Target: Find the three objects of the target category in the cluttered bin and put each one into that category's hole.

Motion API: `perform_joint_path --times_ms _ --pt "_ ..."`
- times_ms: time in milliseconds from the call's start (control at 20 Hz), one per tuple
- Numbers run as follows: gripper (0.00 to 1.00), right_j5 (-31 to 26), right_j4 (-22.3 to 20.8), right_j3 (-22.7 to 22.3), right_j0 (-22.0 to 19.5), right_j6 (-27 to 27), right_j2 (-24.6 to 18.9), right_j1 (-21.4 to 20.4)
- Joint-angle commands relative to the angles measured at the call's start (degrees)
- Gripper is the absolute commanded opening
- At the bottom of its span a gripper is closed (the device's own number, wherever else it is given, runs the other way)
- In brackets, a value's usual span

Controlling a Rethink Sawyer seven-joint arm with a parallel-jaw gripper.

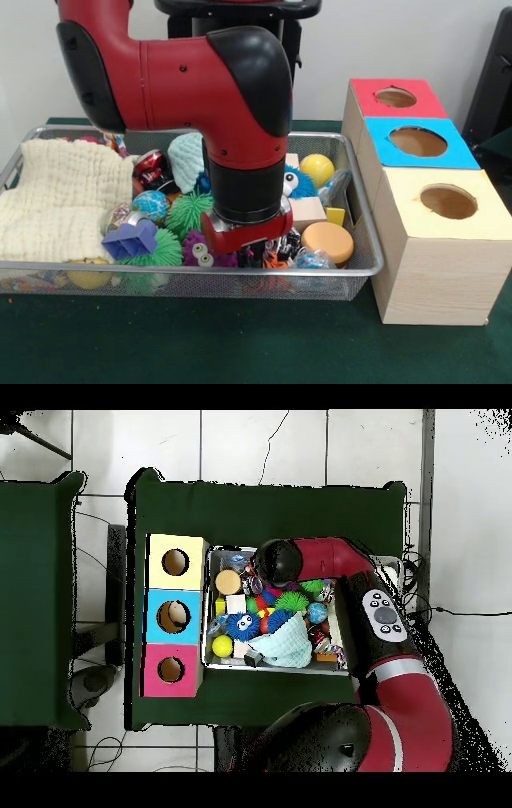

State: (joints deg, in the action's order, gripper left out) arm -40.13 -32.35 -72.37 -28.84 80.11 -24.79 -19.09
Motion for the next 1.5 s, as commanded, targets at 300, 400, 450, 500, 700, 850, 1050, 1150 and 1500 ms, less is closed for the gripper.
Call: perform_joint_path --times_ms 300,400,450,500,700,850,1050,1150,1500 --pt "0.0 8.5 -7.9 0.9 0.6 -6.3 -2.3 4.1" --pt "0.0 10.1 -9.1 1.7 0.7 -5.5 -1.7 5.3" --pt "0.0 10.6 -9.6 2.0 0.7 -5.2 -1.5 5.7" --pt "0.0 10.9 -10.1 2.4 0.6 -5.4 -1.4 6.1" --pt "0.0 12.5 -11.8 3.4 0.0 -5.2 -0.8 7.7" --pt "0.0 13.4 -12.0 4.0 0.2 -2.8 -0.4 8.5" --pt "0.0 10.9 -10.1 6.1 3.2 4.1 1.7 8.3" --pt "0.0 9.8 -8.8 6.7 4.5 7.3 2.8 8.0" --pt "0.0 9.1 -6.2 5.6 3.8 6.9 3.3 7.3"
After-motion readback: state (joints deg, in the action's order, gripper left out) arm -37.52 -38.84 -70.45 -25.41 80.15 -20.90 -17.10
